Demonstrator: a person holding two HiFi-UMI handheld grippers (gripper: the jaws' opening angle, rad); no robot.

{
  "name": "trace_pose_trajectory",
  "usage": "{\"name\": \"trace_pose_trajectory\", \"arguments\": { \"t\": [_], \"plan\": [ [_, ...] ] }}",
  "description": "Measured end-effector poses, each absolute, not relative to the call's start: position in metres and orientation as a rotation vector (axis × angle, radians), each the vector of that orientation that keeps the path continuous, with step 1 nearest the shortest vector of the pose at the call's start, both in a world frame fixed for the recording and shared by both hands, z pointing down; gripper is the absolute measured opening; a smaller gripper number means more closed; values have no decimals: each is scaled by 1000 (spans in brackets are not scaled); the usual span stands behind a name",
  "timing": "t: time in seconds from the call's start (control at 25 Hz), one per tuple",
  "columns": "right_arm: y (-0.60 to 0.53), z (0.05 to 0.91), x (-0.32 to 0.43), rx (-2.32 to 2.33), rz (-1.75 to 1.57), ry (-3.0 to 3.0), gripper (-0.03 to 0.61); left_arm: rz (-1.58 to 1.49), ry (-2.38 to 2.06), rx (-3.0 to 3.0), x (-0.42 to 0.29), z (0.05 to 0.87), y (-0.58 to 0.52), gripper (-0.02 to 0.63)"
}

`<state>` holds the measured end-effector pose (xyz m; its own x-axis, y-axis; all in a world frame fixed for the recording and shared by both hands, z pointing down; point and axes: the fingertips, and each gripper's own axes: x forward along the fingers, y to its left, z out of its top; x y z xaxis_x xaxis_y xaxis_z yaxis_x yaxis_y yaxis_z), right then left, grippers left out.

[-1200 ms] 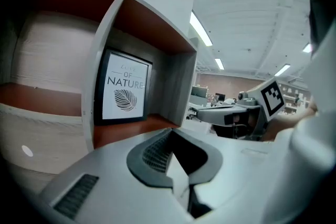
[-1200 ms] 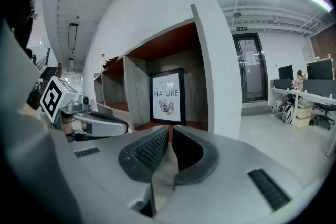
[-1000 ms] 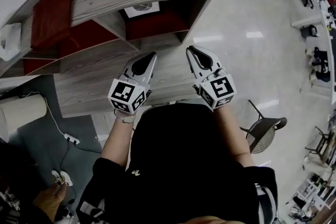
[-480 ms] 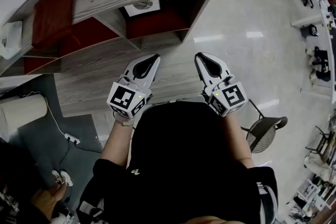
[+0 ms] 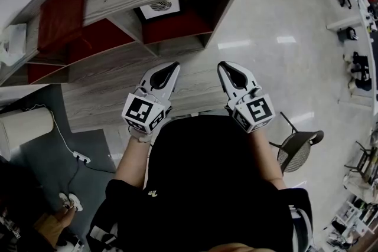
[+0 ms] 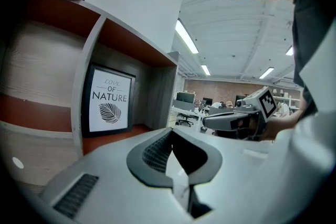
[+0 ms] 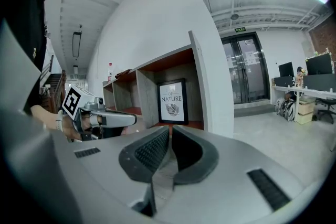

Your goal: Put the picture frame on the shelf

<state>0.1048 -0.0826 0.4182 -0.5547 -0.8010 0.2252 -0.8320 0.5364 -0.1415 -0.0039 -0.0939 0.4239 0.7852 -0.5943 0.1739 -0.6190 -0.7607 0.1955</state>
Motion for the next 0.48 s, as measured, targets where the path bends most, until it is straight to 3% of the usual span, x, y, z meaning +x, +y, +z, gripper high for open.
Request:
{"name": "trace_pose_trajectory", "arguments": {
  "t": [0.48],
  "plan": [
    [-83,415,103,1472,389,-2615,11,157,-938,2733,-8,426,-91,9]
  ]
}}
